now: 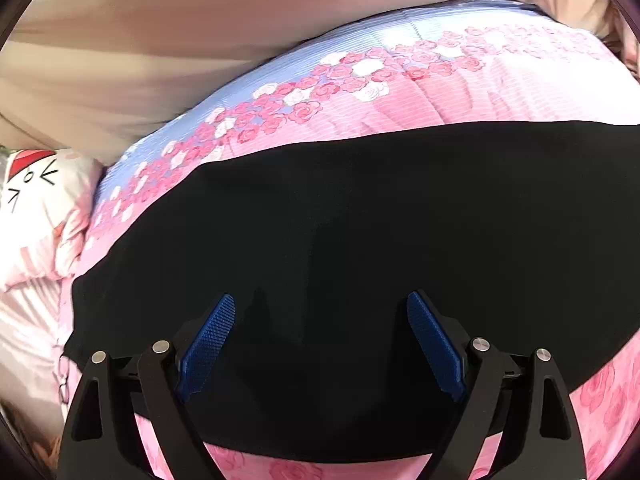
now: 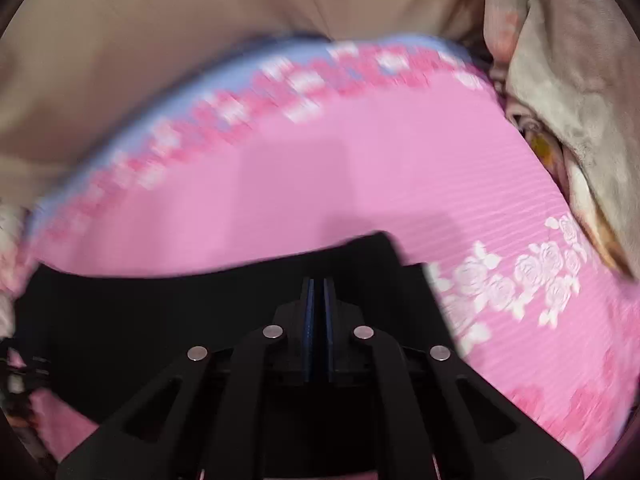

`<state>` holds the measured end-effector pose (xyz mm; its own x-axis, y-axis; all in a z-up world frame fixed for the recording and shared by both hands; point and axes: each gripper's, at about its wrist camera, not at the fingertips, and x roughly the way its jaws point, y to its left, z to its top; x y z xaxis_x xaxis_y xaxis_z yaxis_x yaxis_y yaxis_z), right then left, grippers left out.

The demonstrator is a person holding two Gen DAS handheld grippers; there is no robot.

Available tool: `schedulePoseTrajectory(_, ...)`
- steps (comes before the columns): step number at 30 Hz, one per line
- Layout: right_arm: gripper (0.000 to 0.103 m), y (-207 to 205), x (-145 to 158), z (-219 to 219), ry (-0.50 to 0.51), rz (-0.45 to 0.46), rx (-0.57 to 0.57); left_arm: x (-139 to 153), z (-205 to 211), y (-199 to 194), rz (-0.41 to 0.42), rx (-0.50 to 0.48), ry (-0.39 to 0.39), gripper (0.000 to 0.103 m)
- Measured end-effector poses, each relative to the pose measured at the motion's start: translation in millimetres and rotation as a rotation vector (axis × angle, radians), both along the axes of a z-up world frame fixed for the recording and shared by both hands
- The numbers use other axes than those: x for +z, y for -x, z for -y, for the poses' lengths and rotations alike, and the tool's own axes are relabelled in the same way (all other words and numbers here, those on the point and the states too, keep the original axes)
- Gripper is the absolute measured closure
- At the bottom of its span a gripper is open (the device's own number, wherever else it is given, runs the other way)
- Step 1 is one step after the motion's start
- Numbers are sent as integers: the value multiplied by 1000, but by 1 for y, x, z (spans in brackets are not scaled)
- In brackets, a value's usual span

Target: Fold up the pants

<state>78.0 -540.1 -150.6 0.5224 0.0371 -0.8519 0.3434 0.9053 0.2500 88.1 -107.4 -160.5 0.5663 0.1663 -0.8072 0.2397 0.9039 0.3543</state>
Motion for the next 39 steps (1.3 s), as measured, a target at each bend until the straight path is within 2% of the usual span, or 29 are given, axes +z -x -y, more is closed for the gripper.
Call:
schedulePoseTrajectory(2,103,14,11,33,-47,13,-121,3,1,2,-2,12,-2,17)
schedulePoseTrajectory(3,95,26,22,39,1,1,-176,5,1,3,-5,19,12,17)
schedulePoseTrajectory(4,94,37,31,41,13,5,-195,8,-1,4,-4,26,20,17)
schedulePoseTrajectory(6,94,71,42,35,-65,33,-180,13,-2,8,3,42,39,17)
schedulePoseTrajectory(9,94,98,37,17,-83,5,-159,20,0,14,5,42,74,17)
schedulePoseTrajectory(13,94,104,17,7,-124,-13,-154,25,17,28,9,1,73,17)
schedulePoseTrajectory(17,91,106,13,9,-157,0,-164,29,34,40,-1,-30,81,17)
schedulePoseTrajectory(18,81,108,14,10,-174,15,-167,29,36,42,-1,-33,79,17)
schedulePoseTrajectory(19,62,109,17,11,-184,31,-168,30,38,45,-1,-37,80,17)
schedulePoseTrajectory(20,53,112,20,11,-178,42,-174,31,40,47,-2,-42,84,17)
schedulePoseTrajectory(21,38,110,23,10,-157,53,-181,32,40,49,-2,-43,84,17)
schedulePoseTrajectory(22,35,110,25,9,-138,60,-180,32,40,50,-2,-43,84,17)
schedulePoseTrajectory(24,37,105,22,10,-158,58,-150,33,41,52,-6,-40,85,17)
schedulePoseTrajectory(25,43,102,21,9,-156,55,-143,33,41,53,-8,-36,84,17)
schedulePoseTrajectory(27,51,100,30,6,-106,76,-123,31,40,53,-16,-30,79,17)
schedulePoseTrajectory(29,53,100,37,4,-108,112,-110,32,40,54,-12,-20,71,17)
schedulePoseTrajectory(34,56,84,16,6,-112,20,-66,34,41,57,-11,-24,80,17)
schedulePoseTrajectory(36,59,83,13,8,-129,29,-63,34,44,59,-14,-26,75,17)
schedulePoseTrajectory(37,79,81,12,8,-148,25,-52,34,45,59,-14,-28,80,17)
schedulePoseTrajectory(39,89,79,12,3,-151,17,-22,36,47,62,-9,-30,86,17)
